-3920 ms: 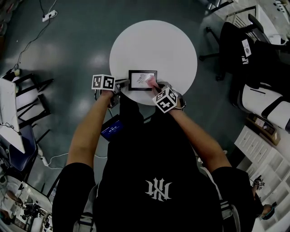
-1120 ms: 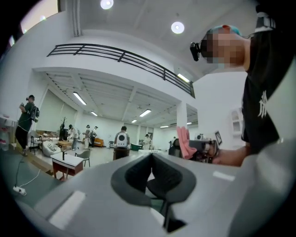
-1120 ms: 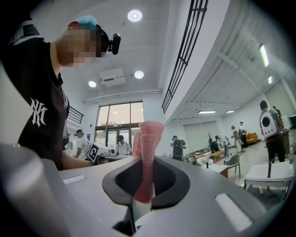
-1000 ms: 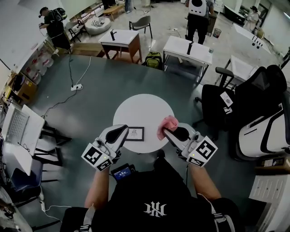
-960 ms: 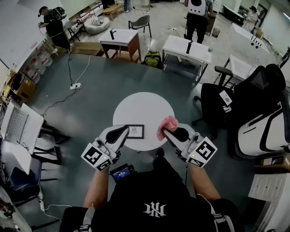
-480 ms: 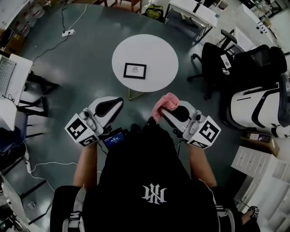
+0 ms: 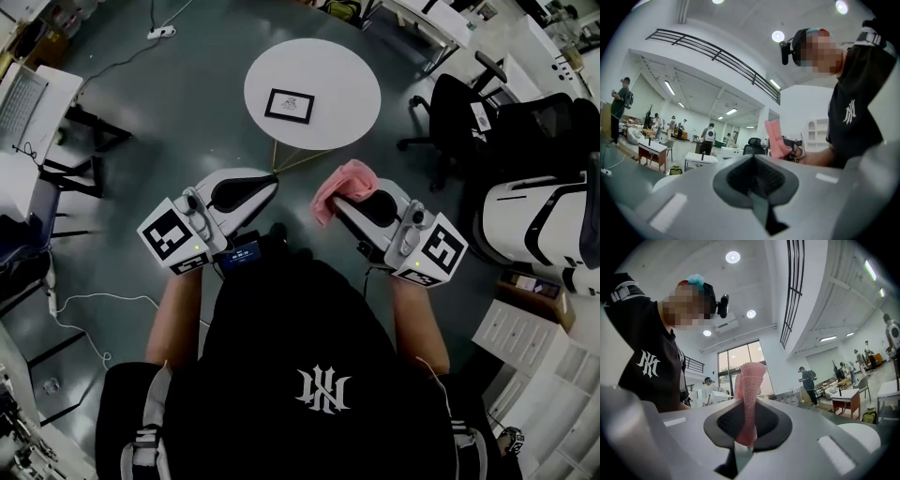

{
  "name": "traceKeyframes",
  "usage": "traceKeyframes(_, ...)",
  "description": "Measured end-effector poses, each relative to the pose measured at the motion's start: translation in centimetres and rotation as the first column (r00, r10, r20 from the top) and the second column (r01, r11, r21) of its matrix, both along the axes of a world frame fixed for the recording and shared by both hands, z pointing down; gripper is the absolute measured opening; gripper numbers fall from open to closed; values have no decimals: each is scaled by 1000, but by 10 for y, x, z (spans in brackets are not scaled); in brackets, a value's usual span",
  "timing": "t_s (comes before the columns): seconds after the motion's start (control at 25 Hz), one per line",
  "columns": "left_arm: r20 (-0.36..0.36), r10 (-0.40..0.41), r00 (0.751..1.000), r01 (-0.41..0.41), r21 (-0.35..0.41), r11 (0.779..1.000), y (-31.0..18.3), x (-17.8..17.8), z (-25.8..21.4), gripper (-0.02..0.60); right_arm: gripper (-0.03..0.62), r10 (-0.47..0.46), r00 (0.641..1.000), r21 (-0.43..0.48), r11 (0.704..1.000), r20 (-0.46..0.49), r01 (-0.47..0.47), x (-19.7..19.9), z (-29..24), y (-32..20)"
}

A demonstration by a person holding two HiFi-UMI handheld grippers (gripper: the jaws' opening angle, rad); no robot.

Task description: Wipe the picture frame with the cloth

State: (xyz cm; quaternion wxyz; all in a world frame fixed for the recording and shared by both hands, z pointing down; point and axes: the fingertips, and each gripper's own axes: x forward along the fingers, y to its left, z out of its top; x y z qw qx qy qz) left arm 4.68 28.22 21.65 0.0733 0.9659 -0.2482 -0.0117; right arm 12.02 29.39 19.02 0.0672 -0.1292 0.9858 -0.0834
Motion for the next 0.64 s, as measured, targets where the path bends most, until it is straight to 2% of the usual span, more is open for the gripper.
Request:
traceKeyframes(0.12, 19, 19, 1000, -18, -11, 1000, 19, 35, 11, 0, 26, 6, 1000, -33, 999, 3, -5, 32, 21, 23)
traceKeyframes(0.28, 24, 47, 999, -45, -48, 998, 33, 46, 28, 2, 26, 31, 1000, -70, 997, -2, -31, 42, 40, 39)
traceKeyframes(0.48, 102, 81, 991, -76, -51, 996, 32, 71, 43, 2, 26, 50, 998, -74, 996, -41, -53, 62, 49, 45)
traceKeyframes(0.64, 130, 112, 985, -108, -40, 993, 35, 88, 44, 3, 26, 75, 996, -99, 992, -53, -80, 74, 57, 43)
